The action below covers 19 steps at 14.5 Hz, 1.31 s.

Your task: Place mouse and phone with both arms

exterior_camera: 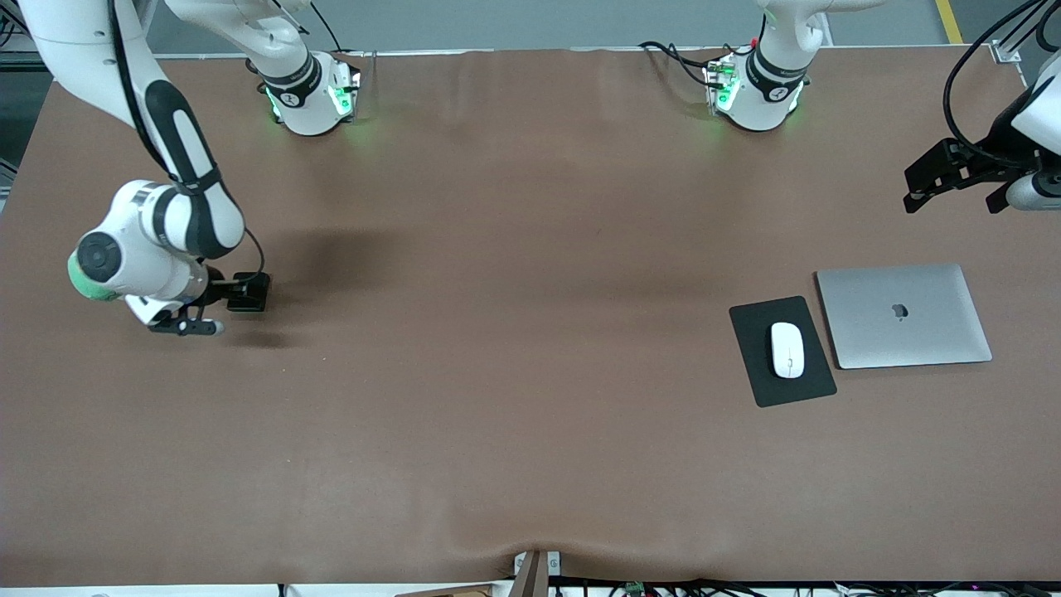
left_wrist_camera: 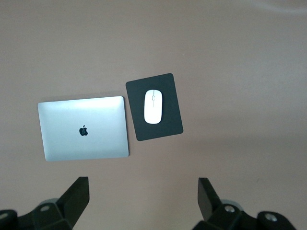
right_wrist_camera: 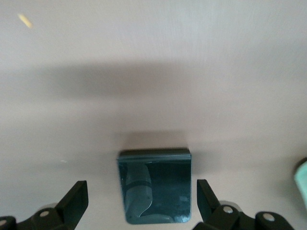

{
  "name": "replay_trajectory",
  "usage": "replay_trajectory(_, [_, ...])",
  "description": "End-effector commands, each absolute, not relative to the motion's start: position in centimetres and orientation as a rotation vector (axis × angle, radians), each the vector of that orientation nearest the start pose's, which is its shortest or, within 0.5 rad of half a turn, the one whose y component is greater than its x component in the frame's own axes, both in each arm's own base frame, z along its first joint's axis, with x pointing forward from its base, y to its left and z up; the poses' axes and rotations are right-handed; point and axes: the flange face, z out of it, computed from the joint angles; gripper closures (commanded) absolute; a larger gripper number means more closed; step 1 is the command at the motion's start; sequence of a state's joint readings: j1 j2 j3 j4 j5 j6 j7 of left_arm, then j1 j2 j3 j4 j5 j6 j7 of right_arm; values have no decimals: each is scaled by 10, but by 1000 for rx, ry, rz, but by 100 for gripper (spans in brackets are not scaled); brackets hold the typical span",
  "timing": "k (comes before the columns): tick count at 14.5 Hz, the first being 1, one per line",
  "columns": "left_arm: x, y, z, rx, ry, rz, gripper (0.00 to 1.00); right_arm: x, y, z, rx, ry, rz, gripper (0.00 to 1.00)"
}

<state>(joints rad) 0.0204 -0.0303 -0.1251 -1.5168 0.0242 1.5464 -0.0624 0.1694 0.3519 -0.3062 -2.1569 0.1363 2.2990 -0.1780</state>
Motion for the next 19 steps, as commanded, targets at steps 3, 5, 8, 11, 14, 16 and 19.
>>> replay_trajectory(3, [526, -56, 677, -3120, 55, -98, 0, 591, -65, 301, -3078, 32, 305, 0])
replay_trajectory(5, [528, -58, 679, -3122, 58, -105, 0, 604, -63, 326, -3076, 19, 288, 0])
replay_trajectory(8, [527, -59, 676, -3119, 65, -93, 0, 624, -62, 373, -3079, -8, 256, 0])
replay_trajectory(11, [528, -60, 675, -3119, 67, -91, 0, 635, -64, 414, -3074, -9, 245, 0])
replay_trajectory(14, [531, -64, 669, -3121, 79, -74, 0, 640, -62, 454, -3073, -26, 246, 0])
replay_trajectory(16, [533, -68, 662, -3122, 89, -57, 0, 643, -61, 481, -3076, -36, 227, 0])
replay_trajectory(19, [535, -74, 644, -3126, 103, -69, 0, 641, -70, 514, -3082, -28, 227, 0])
